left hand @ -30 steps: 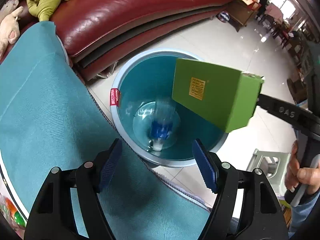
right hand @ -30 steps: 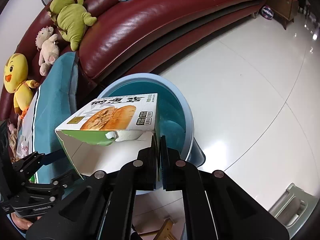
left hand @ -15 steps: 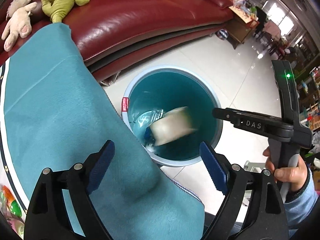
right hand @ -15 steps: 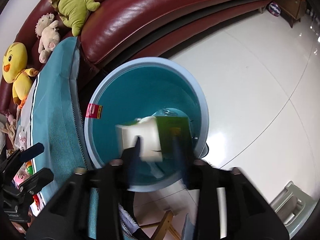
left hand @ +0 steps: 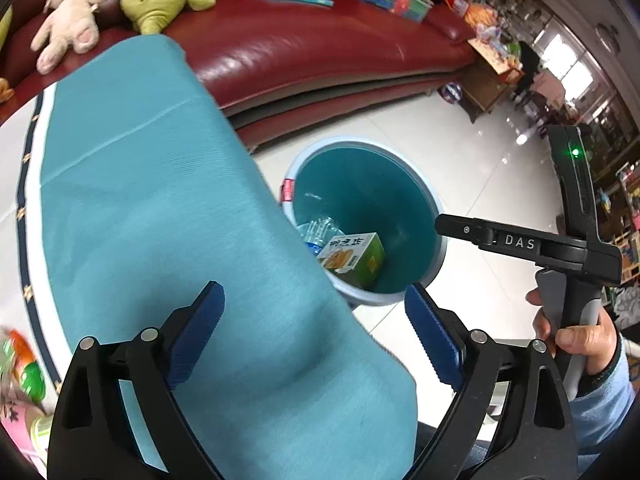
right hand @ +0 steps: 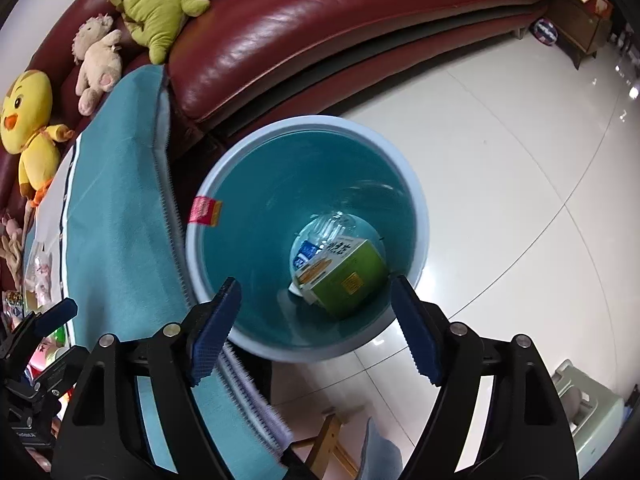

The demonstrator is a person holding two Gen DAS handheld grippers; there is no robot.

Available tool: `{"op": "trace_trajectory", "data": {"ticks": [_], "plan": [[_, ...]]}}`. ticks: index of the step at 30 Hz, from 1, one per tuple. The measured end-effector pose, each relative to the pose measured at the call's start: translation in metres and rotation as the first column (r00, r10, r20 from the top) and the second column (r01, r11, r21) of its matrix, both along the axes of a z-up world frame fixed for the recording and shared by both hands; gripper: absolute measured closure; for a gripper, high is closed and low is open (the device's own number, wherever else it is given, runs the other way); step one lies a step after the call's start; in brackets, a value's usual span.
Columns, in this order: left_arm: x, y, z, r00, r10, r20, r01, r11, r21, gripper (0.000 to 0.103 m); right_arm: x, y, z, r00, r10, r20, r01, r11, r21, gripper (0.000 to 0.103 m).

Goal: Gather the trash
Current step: 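Move both tools back over the table of trash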

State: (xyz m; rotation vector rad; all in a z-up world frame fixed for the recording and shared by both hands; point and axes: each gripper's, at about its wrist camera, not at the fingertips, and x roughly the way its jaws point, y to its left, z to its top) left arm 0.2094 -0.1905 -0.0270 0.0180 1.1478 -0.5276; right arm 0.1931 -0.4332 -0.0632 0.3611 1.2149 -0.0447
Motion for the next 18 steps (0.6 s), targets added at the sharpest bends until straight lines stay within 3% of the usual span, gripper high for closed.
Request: {"op": "trace_trajectory", "data": {"ticks": [12,18], "plan": [[-0.045,0.103,0.033,0.987,0.143,0.077,-0.142,0.99,-0.024,0.006,-0.013,0.092,0.044,0.984,0.171,0.045,-0.17,0.985,-0.033,0.028],[-0.068,0.17,0.047,0.964,0.237,0.119,-0.237,0.971,-0.016,0.006,-0.017,0.162,0.055,0.946,0.319,0.049,-0.317,0.947,-0.043,0.028]]}}
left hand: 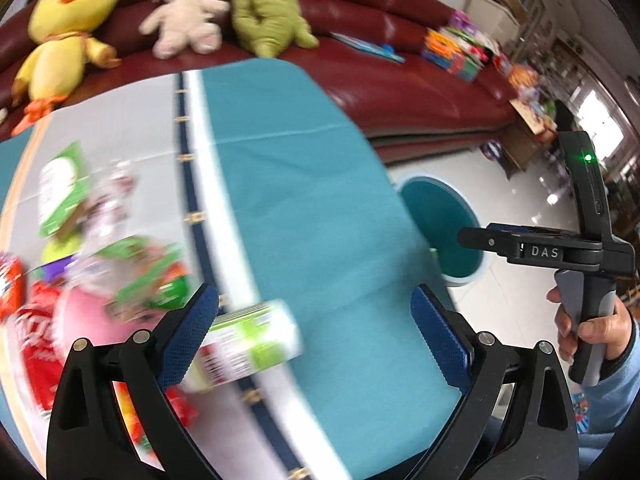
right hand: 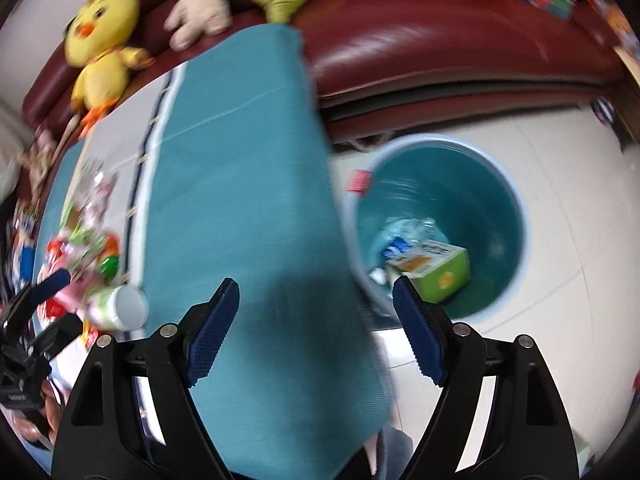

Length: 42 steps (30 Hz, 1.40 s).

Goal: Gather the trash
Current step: 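Move both tools back over the table of trash, then grasp the red cola can with the left tool while the right tool grasps the pink cup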

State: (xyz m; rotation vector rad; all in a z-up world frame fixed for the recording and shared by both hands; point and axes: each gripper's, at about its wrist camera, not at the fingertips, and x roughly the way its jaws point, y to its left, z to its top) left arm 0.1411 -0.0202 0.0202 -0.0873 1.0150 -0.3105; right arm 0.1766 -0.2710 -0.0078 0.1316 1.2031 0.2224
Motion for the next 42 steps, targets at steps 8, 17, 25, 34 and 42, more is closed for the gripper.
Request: {"op": "trace_trajectory", "data": {"ticks": [8,17,25,34,42], "plan": [[-0.035,0.099,0.006,0.986,0.165,0.028,-0.166,0.985,0.043,0.006,-0.003,0.108,0.011,0.975,0.224,0.003,-0.224,0.974,-0.023,0.028],[-0.053,0.195,-0.016,0.934,0.355,-0.021,-0.354,0.934,0.054,0.006,-0.018,0.192,0.02,0.908,0.418,0.007,-0.417,0.907,-0.061,0.028],[-0.045,0.214,-0.043,0.925,0.372,-0.074,-0.368,0.928,0.06,0.006,-0.022,0.226,0.018,0.873,0.488,-0.014,-0.488,0.871,-0.065,0.028],[-0.043,0.222,-0.06,0.937,0.338,-0.091,-0.337,0.941,0.02,0.058,-0.026,0.262,0.011,0.831,0.555,-0.034,-0.556,0.829,-0.062,0.028],[-0.061,0.244,-0.059,0.934,0.348,-0.078,-0.348,0.937,0.008,0.057,-0.033,0.307,0.013,0.747,0.664,0.013,-0.663,0.747,-0.054,0.028]]}}
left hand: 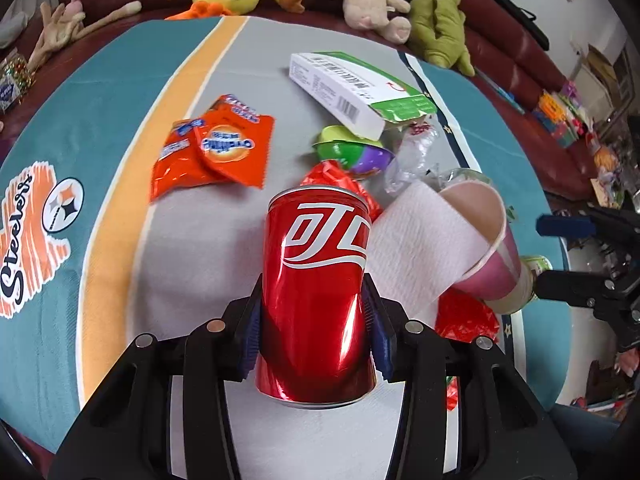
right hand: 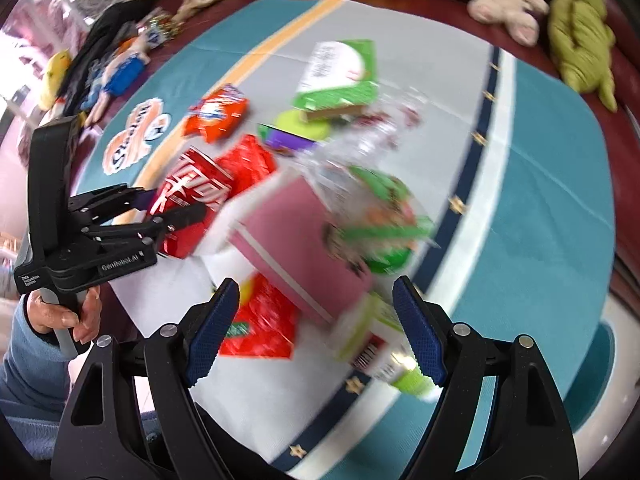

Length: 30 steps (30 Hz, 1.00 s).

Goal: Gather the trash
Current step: 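Grasp the red cola can with the left tool while the right tool grasps the pink cup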

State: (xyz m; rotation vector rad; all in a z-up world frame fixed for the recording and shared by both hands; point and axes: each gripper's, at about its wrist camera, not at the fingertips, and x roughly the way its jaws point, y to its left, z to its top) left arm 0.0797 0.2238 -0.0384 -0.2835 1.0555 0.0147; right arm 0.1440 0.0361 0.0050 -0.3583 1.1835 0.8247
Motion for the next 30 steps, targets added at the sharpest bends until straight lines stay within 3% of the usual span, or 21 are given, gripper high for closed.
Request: {"op": "trace_trajectory", "data": {"ticks": [5,12,20,28,29,30], "plan": [[-0.003,0.006,-0.01,1.0,0.013,-0.022,-0.013,1.0,-0.008,0.055,0.001,0.028,-0.007,0.995,0.089,0.038,-0.088,0.996,-0.027,0.028],[-0.003,0.011,-0.02,0.999,0.03,-0.044,-0.032,0.999,-0.026,0.053,0.001,0.042,-0.03,0.988,0.139,0.065,-0.133,0.987,-0.092,0.028],[0.001,0.01,-0.022,0.998,0.043,-0.036,-0.044,0.999,-0.03,0.053,-0.011,0.045,-0.022,0.978,0.197,0.07,-0.189,0.977,-0.099,0.027],[-0.004,0.005,-0.02,0.998,0.058,-0.012,-0.058,0.998,0.001,0.054,-0.02,0.053,-0.046,0.968,0.239,0.073,-0.225,0.96,-0.168,0.028],[-0.005,0.004,-0.019,0.998,0.062,-0.007,-0.062,0.998,0.005,0.054,-0.02,0.053,-0.048,0.968,0.238,0.076,-0.223,0.96,-0.17,0.03],[-0.006,0.004,-0.017,0.998,0.069,0.001,-0.069,0.998,0.012,0.054,-0.021,0.054,-0.05,0.967,0.241,0.078,-0.225,0.958,-0.175,0.039]]}}
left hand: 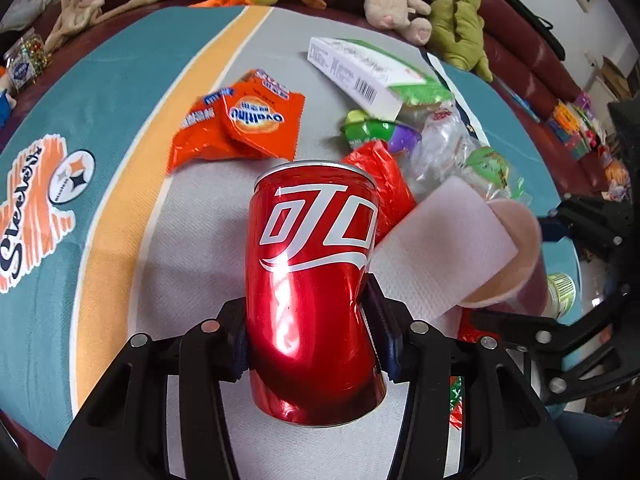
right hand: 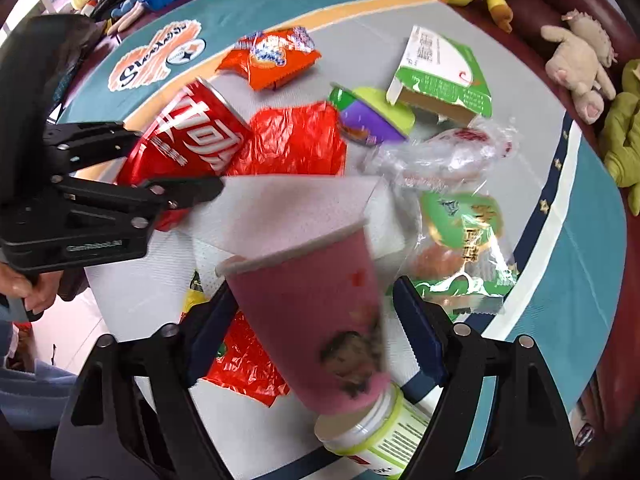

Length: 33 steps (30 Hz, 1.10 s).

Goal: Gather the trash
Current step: 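Grasp the red cola can with the left tool while the right tool grasps the pink cup, then carry the can and pink cup over the bin and release both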

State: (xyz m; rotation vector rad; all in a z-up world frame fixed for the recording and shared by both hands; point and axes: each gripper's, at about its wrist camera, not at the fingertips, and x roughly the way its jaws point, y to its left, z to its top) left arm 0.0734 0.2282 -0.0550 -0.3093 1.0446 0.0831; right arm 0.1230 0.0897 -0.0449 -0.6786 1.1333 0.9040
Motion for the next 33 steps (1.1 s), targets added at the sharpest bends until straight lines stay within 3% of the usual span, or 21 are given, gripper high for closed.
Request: {"op": "trace_trajectory", "data": {"ticks": [2,11,18,28,33], "plan": [[-0.002,0.001,0.005,1.0,0.011,0.015,-0.011,1.0,0.0,0.054,0.0,-0.002,0.004,1.0,-0.013,-0.001,0.013,1.0,0.021,0.04],[-0.01,-0.001,0.034,0.998,0.007,0.07,-0.007,1.0,0.003,0.054,0.014,-0.038,0.039,0.98,-0.112,-0.165,0.136,0.98,0.143,0.04],[-0.009,-0.019,0.047,0.996,-0.02,0.087,0.019,1.0,0.011,0.054,0.022,-0.077,0.062,0.969,-0.21,-0.134,0.233,0.954,0.191,0.041],[0.009,-0.084,0.092,0.976,-0.134,0.17,0.13,0.991,0.034,0.054,0.048,-0.155,0.098,0.904,-0.385,-0.184,0.426,0.834,0.35,0.042],[0.031,-0.136,0.098,0.958,-0.231,0.17,0.225,0.973,0.052,0.054,0.062,-0.216,0.1,0.847,-0.49,-0.206,0.531,0.758,0.379,0.042]]}}
